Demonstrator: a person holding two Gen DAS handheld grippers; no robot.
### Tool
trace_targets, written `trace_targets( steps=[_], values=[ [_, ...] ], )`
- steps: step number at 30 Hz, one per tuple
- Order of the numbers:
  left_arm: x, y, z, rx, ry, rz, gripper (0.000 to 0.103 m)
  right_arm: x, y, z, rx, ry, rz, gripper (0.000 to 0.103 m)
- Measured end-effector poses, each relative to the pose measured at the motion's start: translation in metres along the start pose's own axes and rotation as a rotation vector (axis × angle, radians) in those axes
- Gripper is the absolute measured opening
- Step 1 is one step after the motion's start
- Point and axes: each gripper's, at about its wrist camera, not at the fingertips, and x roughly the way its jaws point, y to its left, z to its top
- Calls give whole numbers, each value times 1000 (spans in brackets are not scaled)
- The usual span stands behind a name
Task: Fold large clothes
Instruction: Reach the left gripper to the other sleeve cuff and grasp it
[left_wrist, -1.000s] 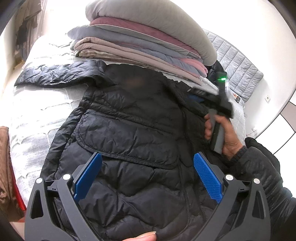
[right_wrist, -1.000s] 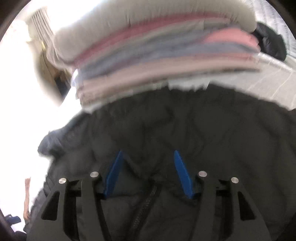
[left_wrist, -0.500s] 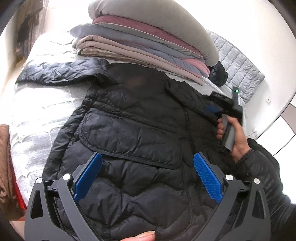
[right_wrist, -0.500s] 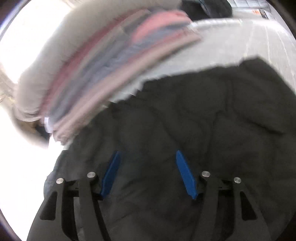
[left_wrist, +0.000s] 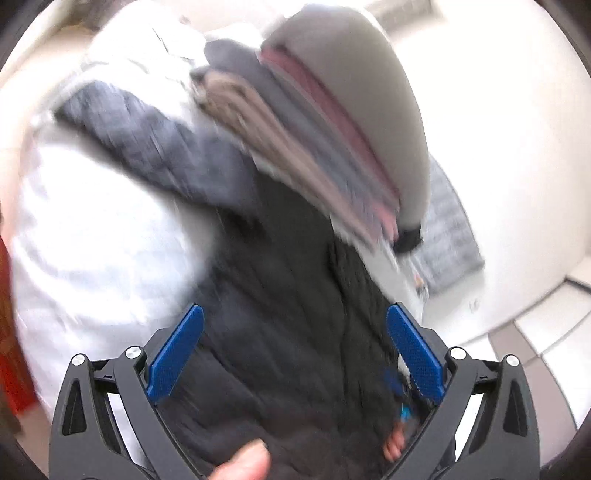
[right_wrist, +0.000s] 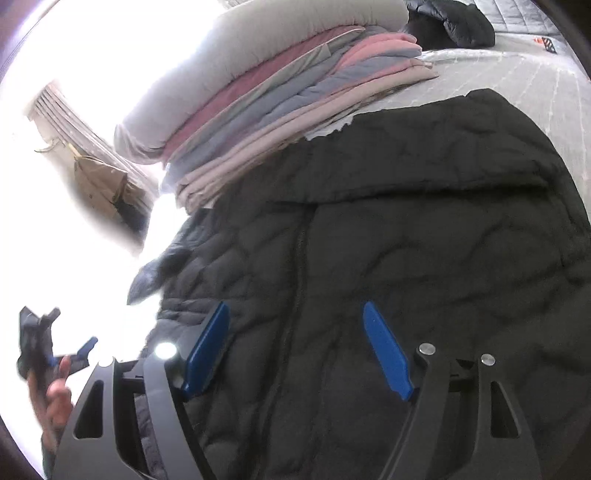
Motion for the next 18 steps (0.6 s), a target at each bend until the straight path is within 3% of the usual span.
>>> trace_targets(
  steps=[2,8,12,18],
  values=[
    [-10,35,37,-59,-67,28,96,-8,10,-3,2,-16,26,73],
    [16,151,110,-264,-99,22,96,-7,31,-20,24,-52,34,73],
    [17,202,131,-381,-159,-8,96,6,19,-28,68,-15,-3,73],
    [20,234,146,-448,-213,28,96,8,11,-26,76,-30,-23,73]
  ],
)
